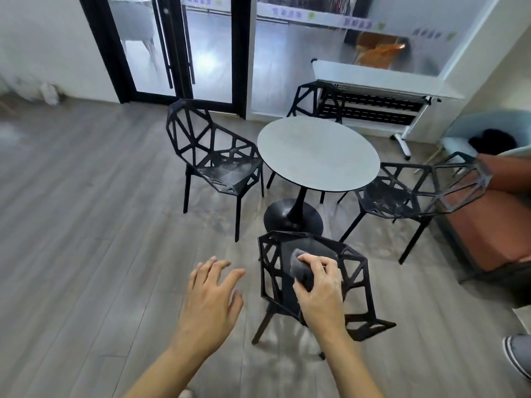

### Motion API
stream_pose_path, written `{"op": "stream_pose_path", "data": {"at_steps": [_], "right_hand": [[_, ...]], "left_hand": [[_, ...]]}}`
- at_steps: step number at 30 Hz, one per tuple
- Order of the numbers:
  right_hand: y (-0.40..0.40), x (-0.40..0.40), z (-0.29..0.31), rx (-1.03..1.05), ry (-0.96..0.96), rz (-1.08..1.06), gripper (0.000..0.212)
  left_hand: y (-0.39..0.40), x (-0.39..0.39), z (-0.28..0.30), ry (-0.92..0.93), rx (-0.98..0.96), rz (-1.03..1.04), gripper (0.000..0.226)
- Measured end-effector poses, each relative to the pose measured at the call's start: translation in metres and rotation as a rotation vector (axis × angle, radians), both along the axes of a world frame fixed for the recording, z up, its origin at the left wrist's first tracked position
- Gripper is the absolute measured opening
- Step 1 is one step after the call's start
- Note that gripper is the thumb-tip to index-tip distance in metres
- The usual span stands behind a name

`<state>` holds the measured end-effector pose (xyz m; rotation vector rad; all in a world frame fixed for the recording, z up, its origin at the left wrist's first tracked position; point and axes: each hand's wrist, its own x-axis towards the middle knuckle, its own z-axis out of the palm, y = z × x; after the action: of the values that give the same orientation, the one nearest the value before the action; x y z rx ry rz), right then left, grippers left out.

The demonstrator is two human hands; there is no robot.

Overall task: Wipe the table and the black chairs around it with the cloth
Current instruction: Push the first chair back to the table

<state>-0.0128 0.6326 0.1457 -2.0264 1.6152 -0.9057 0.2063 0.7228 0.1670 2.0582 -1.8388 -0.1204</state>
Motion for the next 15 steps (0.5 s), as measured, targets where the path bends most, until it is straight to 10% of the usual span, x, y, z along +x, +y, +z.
{"op": "stream_pose_path", "data": {"at_steps": [15], "right_hand": [[-0.078,0.204,0.020,-0.027,-0.029,0.073,0.051]], "left_hand": [[-0.087,0.209,0.037,0.002,-0.086,0.026,0.040]]}}
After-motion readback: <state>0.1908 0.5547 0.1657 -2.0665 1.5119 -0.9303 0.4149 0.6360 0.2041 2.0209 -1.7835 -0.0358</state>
